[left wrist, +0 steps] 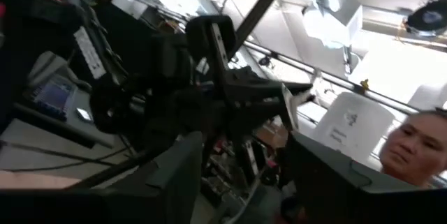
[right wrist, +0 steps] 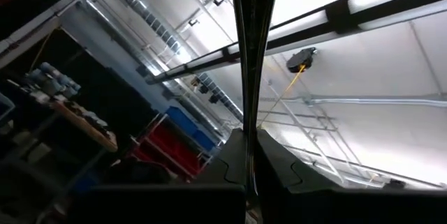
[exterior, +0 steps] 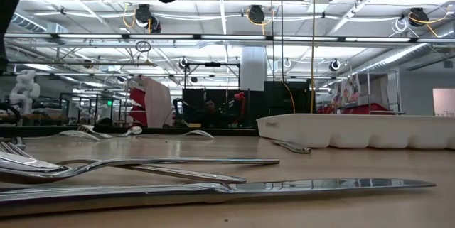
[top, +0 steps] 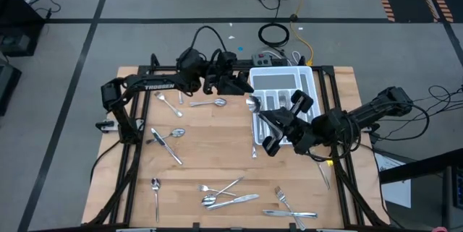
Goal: Sort silverware
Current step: Put the silver spoon into the white silverware tray
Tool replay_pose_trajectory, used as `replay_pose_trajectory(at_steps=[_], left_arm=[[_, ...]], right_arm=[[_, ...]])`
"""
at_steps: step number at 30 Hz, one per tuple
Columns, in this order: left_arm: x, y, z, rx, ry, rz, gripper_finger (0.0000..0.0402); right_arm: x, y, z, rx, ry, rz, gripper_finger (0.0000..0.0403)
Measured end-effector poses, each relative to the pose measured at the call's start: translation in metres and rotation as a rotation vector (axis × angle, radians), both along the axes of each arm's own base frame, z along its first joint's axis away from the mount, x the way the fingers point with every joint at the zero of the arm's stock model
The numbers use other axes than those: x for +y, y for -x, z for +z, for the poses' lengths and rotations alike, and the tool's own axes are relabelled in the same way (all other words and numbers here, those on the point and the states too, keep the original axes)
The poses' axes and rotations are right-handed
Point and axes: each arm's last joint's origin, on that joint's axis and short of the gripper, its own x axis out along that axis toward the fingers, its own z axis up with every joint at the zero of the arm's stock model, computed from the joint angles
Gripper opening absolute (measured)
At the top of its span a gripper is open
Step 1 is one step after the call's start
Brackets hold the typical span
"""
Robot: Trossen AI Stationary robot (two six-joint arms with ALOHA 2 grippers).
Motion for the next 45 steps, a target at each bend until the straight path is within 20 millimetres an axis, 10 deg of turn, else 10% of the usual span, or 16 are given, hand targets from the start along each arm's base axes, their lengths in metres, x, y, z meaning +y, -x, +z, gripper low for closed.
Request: replay_pose_trajectory(at_steps=[36, 45], left_arm=[[-0.025, -0.006, 0.0, 0.004, 0.006, -0.074, 0.0212], [-0.024, -0.006, 0.0, 0.008, 0.012, -0.063, 0.0126]], right_arm=[[-0.014, -0.011, -0.008, 0.086, -0.068, 0.006, 0.0], [-0.015, -0.012, -0.008, 0.088, -0.08, 0.012, 0.0]])
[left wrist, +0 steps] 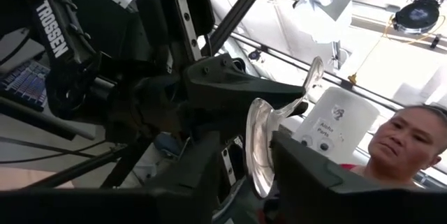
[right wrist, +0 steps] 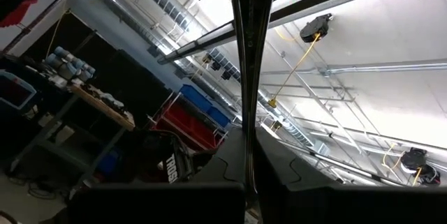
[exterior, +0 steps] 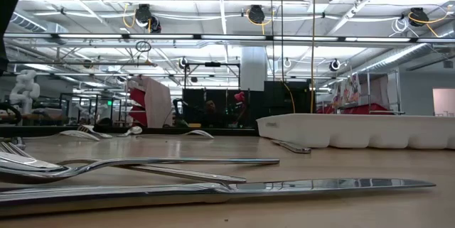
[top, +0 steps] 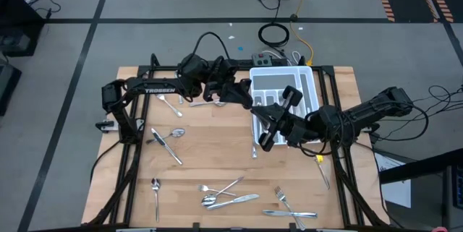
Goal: Sort silverware
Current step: Put the silver spoon into the white silverware tray
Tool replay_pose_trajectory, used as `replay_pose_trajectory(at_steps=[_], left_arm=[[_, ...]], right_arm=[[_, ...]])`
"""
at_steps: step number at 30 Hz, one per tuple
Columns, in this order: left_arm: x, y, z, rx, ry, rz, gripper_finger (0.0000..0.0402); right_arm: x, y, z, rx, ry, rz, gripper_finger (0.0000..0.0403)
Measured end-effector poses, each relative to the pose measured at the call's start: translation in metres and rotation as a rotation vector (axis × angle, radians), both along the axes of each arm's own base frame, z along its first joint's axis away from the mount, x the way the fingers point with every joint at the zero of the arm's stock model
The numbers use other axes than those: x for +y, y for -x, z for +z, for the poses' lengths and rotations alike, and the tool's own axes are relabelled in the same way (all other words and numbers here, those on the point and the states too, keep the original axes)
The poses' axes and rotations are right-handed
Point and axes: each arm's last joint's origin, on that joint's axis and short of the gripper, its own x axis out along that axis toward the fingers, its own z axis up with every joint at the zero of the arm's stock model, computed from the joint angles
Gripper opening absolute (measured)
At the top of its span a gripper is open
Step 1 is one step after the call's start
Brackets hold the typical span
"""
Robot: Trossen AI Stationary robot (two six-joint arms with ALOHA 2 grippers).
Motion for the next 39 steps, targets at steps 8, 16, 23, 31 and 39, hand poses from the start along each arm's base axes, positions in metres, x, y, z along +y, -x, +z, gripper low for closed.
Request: replay_pose_trajectory(at_steps=[8, 16, 23, 31, 39], left_arm=[[0.001, 0.0, 0.0, -0.004, -0.001, 0.007, 0.004], [0.001, 0.0, 0.0, -0.004, 0.001, 0.009, 0.0011], [0.002, 0.0, 0.0, -0.002, 0.005, 0.015, 0.0011], [0.01, 0.002, 0.0, 0.001, 0.007, 0.034, 0.0011], [0.023, 0.005, -0.001, 0.033, 0.015, 0.047, 0.0011]], right_arm=[[-0.001, 0.0, 0.0, 0.001, 0.0, -0.004, 0.0], [-0.002, -0.001, 0.0, 0.0, -0.001, -0.003, 0.0], [-0.003, 0.0, 0.0, -0.007, -0.082, -0.012, 0.0014], [-0.004, -0.001, 0.0, -0.012, -0.131, -0.003, 0.0106], [0.0, 0.006, 0.007, -0.075, -0.09, -0.012, 0.0178]])
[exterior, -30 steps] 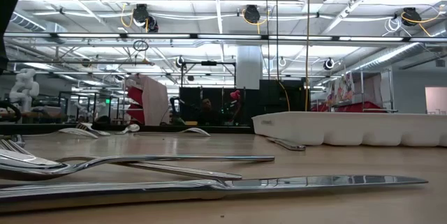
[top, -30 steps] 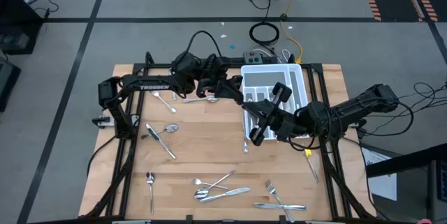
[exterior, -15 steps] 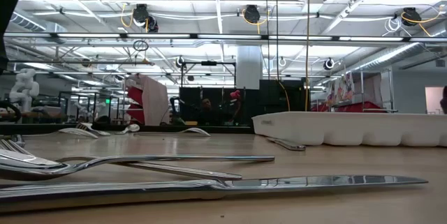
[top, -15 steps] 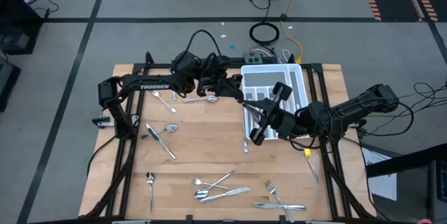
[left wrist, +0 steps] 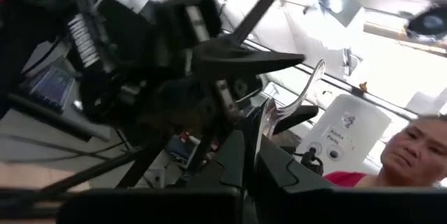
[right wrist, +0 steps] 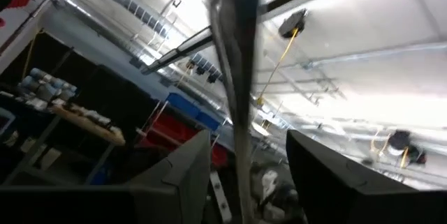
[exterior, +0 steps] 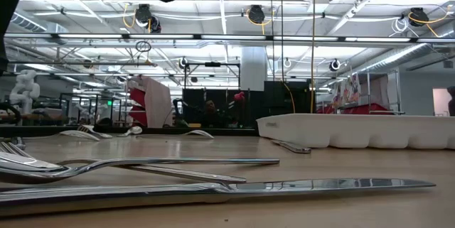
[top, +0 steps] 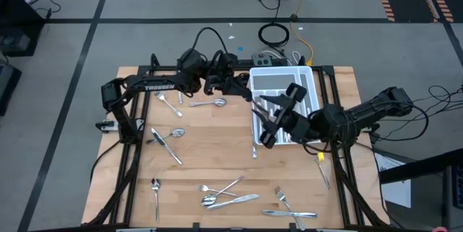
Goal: Sort silverware
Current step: Put the silver spoon into the white silverware tray
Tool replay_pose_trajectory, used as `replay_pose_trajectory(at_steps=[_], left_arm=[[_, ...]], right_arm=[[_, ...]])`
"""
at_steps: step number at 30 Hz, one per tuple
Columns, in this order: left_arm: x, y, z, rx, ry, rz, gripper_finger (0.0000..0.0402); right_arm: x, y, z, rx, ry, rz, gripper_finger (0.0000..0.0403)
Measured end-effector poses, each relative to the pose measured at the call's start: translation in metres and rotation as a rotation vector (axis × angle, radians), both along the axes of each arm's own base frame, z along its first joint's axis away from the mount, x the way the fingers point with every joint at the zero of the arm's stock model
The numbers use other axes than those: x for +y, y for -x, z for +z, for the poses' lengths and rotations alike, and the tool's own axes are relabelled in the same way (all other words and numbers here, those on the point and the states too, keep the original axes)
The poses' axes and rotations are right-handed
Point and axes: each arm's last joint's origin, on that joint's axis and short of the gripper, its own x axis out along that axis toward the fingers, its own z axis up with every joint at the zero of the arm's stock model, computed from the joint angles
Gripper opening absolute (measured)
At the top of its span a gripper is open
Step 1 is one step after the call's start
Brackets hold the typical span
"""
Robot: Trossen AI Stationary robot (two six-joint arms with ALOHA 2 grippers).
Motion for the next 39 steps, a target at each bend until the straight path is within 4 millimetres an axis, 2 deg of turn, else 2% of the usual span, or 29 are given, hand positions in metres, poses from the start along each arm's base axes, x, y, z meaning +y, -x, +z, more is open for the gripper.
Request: replay_pose_trajectory(at_steps=[3, 8, 14, 21, 28, 33, 39], left_arm=[[0.014, 0.003, -0.003, 0.075, 0.034, -0.002, 0.0011], [0.04, 0.01, -0.01, 0.177, 0.063, 0.026, 0.0011], [0.073, 0.022, -0.02, 0.25, 0.055, 0.085, 0.0011], [0.098, 0.033, -0.044, 0.39, 0.024, 0.105, 0.0009], [0.112, 0.04, -0.054, 0.442, -0.02, 0.224, 0.0008], [0.11, 0.04, -0.058, 0.539, -0.177, 0.337, 0.0008], [0.087, 0.038, -0.06, 0.731, -0.693, 0.502, 0.0008]], right_arm=[[0.006, 0.009, 0.006, -0.022, 0.023, -0.016, 0.0179], [0.017, 0.029, 0.016, -0.001, -0.058, -0.076, 0.018], [0.032, 0.046, 0.02, 0.041, -0.102, -0.051, 0.018], [0.04, 0.054, 0.02, 0.071, -0.159, -0.073, 0.018], [0.04, 0.054, 0.02, 0.074, -0.164, -0.077, 0.018], [0.04, 0.054, 0.02, 0.082, -0.178, -0.095, 0.018], [0.04, 0.055, 0.019, 0.099, -0.206, -0.124, 0.018]])
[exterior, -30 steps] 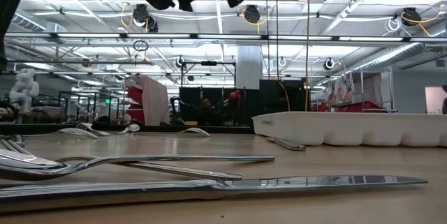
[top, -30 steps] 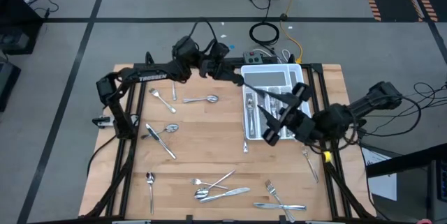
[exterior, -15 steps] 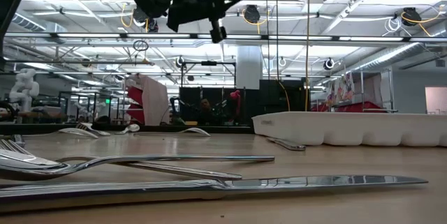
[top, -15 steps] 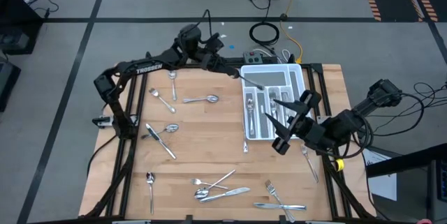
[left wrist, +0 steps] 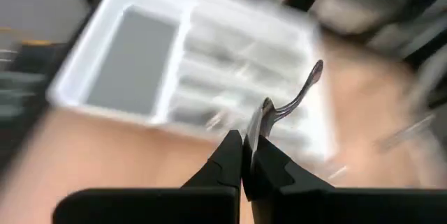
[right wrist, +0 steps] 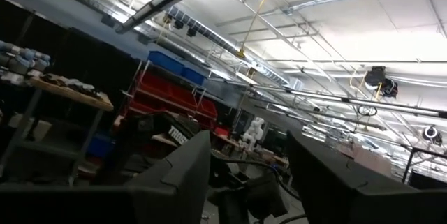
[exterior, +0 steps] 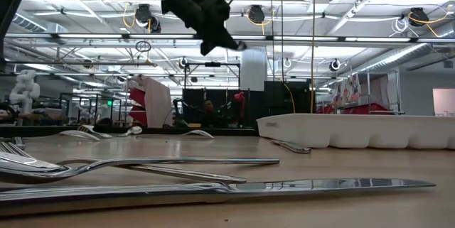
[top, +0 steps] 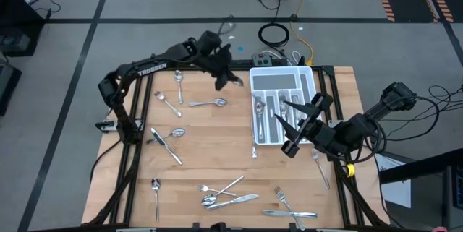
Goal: Sort silverware
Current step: Put the silver spoon into the white silverware tray
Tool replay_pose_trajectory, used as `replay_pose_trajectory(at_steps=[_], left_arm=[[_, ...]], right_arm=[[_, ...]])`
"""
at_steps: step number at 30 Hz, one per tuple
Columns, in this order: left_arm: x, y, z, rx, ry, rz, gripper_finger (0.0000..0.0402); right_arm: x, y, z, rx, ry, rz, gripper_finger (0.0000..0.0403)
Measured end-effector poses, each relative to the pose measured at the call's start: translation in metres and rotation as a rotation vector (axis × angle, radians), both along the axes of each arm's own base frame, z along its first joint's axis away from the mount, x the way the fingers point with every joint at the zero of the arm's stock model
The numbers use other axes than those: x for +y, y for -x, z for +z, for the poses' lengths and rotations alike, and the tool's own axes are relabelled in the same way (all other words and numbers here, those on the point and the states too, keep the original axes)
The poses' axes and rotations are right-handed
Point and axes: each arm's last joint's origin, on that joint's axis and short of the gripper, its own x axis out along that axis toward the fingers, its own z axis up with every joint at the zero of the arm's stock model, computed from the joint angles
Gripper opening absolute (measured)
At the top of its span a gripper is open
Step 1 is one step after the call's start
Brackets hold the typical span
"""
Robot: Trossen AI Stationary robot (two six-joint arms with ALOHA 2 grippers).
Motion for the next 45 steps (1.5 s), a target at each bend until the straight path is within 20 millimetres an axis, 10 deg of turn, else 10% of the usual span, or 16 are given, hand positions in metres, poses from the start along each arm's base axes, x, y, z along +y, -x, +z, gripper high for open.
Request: replay_pose_trajectory(at_steps=[11, 22, 34, 45], left_arm=[[-0.034, -0.03, -0.021, 0.142, -0.157, -0.173, 0.0008], [-0.015, -0.092, -0.024, 0.268, -0.175, -0.309, 0.0008], [-0.005, -0.112, -0.051, 0.27, -0.138, -0.397, 0.0008], [-0.035, -0.135, -0.066, 0.229, -0.253, -0.537, 0.0008]], right_arm=[[0.0, 0.0, 0.0, -0.002, -0.008, 0.001, 0.0165], [0.0, 0.0, -0.001, 0.003, -0.05, -0.005, 0.0165], [-0.001, -0.001, -0.004, 0.043, -0.085, -0.059, 0.0164], [-0.001, -0.002, -0.007, 0.083, -0.078, -0.079, 0.0164]])
